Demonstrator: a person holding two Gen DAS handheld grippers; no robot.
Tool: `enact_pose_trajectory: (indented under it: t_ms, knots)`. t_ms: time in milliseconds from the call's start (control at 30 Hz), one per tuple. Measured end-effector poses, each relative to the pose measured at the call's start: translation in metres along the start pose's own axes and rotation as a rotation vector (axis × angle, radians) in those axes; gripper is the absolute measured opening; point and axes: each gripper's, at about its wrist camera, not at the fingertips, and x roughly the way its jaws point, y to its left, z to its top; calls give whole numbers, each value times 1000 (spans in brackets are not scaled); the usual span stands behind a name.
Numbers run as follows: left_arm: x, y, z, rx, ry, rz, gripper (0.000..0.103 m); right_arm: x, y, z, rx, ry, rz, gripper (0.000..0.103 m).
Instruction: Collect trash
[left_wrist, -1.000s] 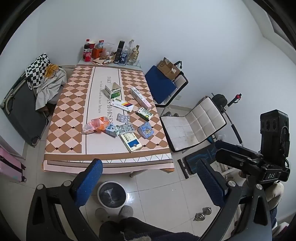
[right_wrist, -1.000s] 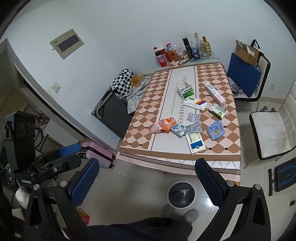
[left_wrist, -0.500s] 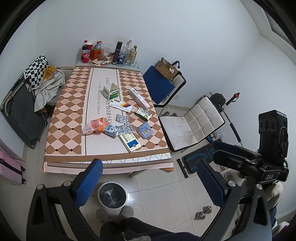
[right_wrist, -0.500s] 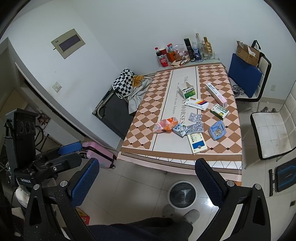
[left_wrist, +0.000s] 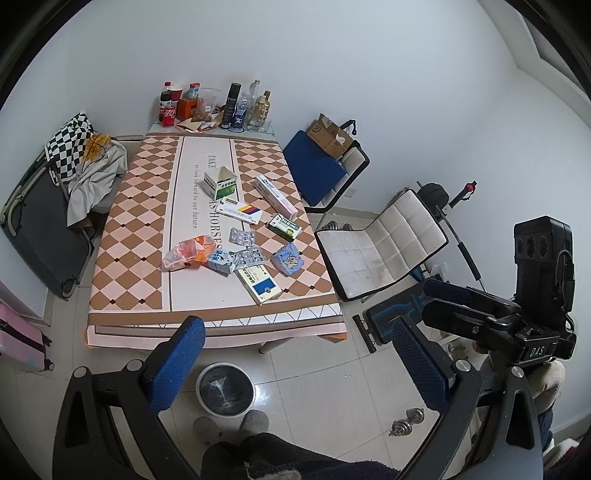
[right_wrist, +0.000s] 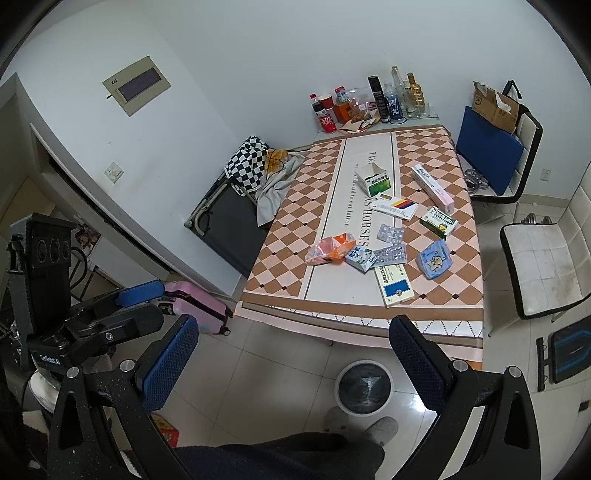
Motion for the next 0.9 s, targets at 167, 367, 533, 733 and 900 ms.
enact_pose_trajectory:
  t_ms: [167, 367, 533, 733, 900]
  knots:
    - [-7, -6, 4, 4, 1, 0, 103, 0, 2, -2, -1, 1, 1, 103]
    - [-7, -6, 4, 5, 0, 0, 103, -1, 1, -3, 1, -3, 1, 103]
    - [-7, -5, 3, 5, 1, -1, 103, 0, 0, -2, -1, -5, 1, 103]
    - [-8, -6, 4, 4, -1, 2, 103, 0, 0, 0, -1, -4, 4, 103]
    - [-9, -8, 6, 7, -1, 1, 103, 1, 1, -1, 0, -3, 3, 103]
